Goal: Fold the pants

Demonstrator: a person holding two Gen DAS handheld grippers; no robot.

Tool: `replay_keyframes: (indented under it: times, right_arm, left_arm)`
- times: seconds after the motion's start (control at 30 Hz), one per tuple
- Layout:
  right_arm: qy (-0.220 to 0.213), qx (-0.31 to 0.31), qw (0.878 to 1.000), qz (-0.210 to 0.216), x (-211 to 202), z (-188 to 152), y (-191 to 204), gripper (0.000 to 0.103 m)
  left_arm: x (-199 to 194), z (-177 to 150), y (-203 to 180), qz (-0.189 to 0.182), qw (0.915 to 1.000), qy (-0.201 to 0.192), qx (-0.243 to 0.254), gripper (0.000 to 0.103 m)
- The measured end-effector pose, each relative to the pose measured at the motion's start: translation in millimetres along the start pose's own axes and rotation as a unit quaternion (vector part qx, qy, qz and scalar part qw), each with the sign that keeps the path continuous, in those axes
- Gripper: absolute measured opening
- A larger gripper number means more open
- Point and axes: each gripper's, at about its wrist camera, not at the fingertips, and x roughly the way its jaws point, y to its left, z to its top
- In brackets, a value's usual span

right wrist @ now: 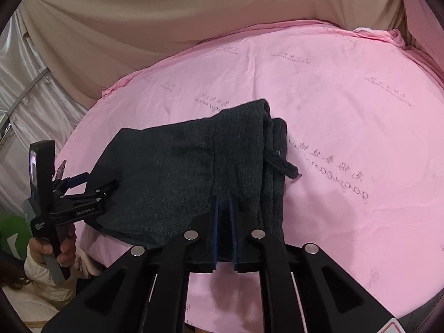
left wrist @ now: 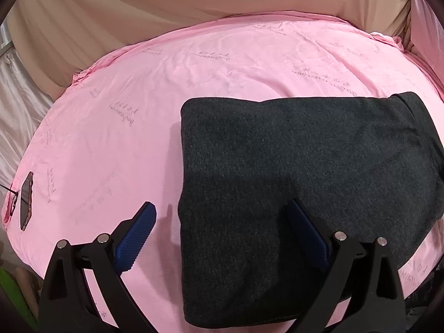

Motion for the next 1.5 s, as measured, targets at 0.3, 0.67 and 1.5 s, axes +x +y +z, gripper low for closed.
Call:
replay_keyframes:
  times: [0.3,0.67,1.5]
  right_arm:
    - [0.017,-0.026,0.999,-0.016,16,-5,6,0.018]
    - [0.002,0.02,0.999,-0.034,5,-6,-18,0.062]
    - [-0.026,0.056,0.997,0.038,4,5,-2,0.045]
  left_arm:
    - [2,2,2,-0.009,0.9999,0.011,-0.008,0.094]
    - [3,-10,32,-0.136,0.987,0.047,-0.071,0.095]
    - [-21,11,58,-0.094,0.9941,-0.027,-0.048,0.068]
